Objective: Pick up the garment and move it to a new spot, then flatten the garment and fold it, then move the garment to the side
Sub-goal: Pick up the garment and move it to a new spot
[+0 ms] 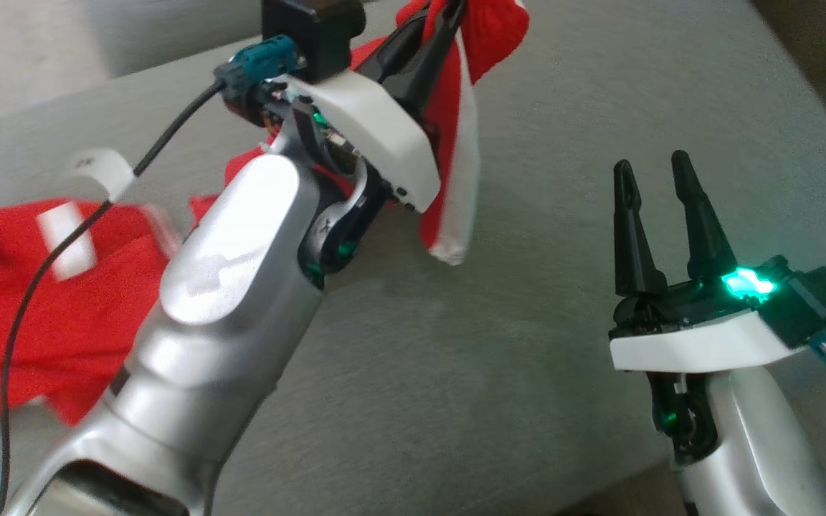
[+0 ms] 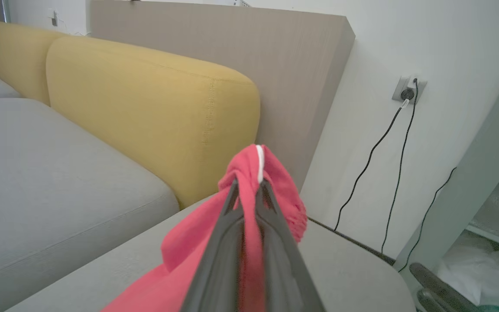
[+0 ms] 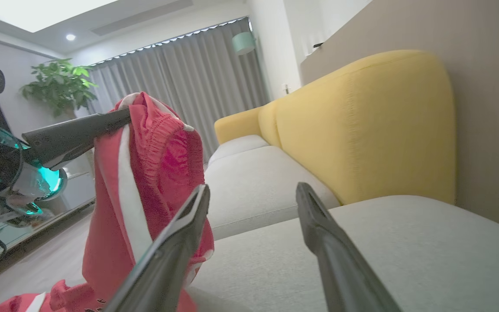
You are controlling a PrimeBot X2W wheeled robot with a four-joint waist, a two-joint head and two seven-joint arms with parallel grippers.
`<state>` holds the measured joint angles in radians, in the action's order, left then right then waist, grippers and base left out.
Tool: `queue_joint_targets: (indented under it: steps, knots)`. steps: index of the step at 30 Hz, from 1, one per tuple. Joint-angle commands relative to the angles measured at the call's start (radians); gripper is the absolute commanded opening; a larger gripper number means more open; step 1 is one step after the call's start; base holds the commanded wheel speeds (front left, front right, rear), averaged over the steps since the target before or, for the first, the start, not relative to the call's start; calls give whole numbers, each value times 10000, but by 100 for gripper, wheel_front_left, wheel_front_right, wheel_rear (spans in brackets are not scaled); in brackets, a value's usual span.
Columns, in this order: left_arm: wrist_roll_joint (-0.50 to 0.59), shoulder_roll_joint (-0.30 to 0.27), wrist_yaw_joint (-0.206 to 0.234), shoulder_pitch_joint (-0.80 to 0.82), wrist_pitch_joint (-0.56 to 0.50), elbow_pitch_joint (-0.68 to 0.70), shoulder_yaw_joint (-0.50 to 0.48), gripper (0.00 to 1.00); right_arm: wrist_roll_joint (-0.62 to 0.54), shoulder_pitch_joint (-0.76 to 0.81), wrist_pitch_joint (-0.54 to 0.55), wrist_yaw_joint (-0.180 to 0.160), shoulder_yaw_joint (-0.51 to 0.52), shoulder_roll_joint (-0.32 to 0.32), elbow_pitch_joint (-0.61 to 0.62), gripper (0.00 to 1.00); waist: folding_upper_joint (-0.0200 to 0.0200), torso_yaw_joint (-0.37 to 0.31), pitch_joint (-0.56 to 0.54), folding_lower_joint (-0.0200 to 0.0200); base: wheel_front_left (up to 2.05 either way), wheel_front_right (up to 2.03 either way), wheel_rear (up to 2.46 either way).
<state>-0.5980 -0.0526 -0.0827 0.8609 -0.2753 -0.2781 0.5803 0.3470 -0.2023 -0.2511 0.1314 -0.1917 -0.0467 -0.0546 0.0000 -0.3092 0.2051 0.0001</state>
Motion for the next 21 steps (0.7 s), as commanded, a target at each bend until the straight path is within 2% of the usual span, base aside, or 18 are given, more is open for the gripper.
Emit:
queue_joint_targets:
  steps: [1,4,6,11,14,17,18,19,21]
  knots:
    - [-120,-56,46,850,243,235,-198,0,136,-302,-107,-7,-286,-35,424,100,0,-1120,454,-1,0,0,0]
    - [-784,12,283,1358,1037,26,7,0,330,-303,-107,-7,-370,-35,543,100,0,-1521,557,-1,0,0,0]
    - [-1629,18,587,1593,1828,-1,263,0,370,-305,-107,-7,-411,-35,602,100,0,-1691,588,-1,0,0,0]
    - [-2766,21,1353,1710,3633,-847,898,0,386,-264,-107,-7,-197,-35,745,100,0,-1619,720,-1,0,0,0]
    - [-2810,22,1480,1334,4425,-2030,1188,0,248,-227,-107,-7,7,-35,785,100,0,-1297,834,-1,0,0,0]
    - [-2594,-20,1383,942,4820,-3376,1412,0,83,-253,-107,-7,103,-35,783,100,0,-954,946,-1,0,0,0]
    - [-2511,-49,1391,812,4850,-3839,1516,83,31,-254,-107,-7,149,-35,775,100,0,-826,961,-1,0,0,0]
    - [-2446,-65,1323,702,4776,-4256,1674,100,-13,-255,-107,-7,193,-35,764,100,0,-708,969,-1,0,0,0]
    - [-2184,-144,1253,611,4845,-4917,1947,100,-95,-251,-107,-7,276,-35,742,100,0,-452,975,-1,0,0,0]
